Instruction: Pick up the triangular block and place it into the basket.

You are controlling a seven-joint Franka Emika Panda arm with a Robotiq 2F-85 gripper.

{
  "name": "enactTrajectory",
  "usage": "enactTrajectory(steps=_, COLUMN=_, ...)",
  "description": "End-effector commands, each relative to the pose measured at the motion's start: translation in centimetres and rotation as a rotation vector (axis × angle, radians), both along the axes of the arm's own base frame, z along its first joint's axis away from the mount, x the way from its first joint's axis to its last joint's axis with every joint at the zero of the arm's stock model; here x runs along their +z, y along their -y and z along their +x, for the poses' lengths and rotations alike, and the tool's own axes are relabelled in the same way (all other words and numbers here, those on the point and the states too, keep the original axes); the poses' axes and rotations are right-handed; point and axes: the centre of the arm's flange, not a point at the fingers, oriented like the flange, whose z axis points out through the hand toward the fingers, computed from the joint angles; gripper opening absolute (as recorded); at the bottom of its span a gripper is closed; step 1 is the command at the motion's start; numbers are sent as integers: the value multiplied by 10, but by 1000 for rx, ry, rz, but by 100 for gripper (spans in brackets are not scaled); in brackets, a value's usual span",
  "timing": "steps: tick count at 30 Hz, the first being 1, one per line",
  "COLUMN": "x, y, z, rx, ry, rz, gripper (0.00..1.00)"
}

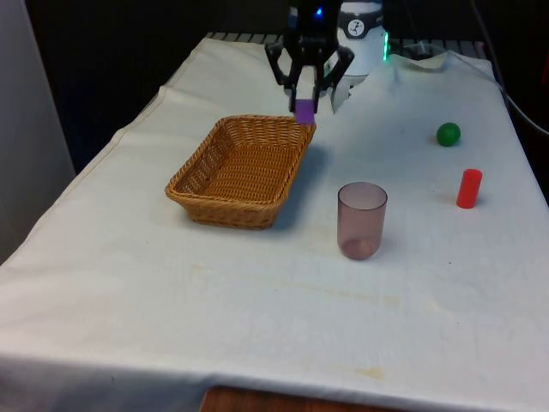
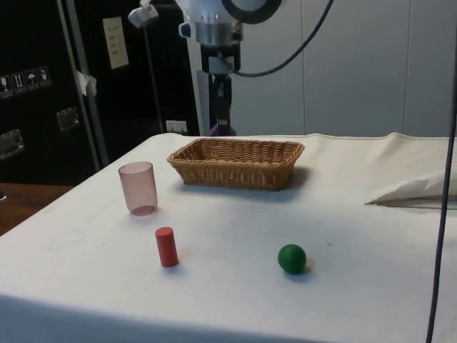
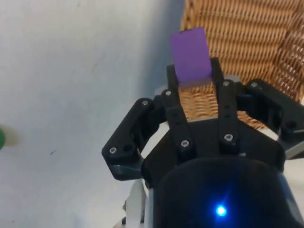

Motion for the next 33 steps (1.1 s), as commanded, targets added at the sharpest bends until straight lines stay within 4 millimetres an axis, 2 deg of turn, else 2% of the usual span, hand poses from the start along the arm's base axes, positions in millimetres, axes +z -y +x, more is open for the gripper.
enactTrajectory(steps=1, x=-6, y=6, z=2, rx=3, ry=3, rz=7, gripper=34)
enactTrajectory(steps=3, x=-7, y=7, z=2, rx=-2, ry=-2, rz=-5, gripper=34)
enactTrajectory(steps=7, x=-27, y=27, z=7, rx=-4, ry=-1, rz=1, gripper=34)
enactTrajectory(steps=12, x=-39, y=39, z=9, rx=-10, ry=-8, rz=-11, gripper=34)
enactTrajectory(steps=17, x=-61, y=61, z=10, rx=-15, ry=-12, rz=-3, gripper=34)
enactTrajectory(steps=26, x=-90, y=90, z=10, rx=-29, ry=-29, rz=-2, gripper=34)
enactTrajectory(steps=33, x=-98, y=95, z=11, rx=-35, ry=-25, rz=23, gripper=34)
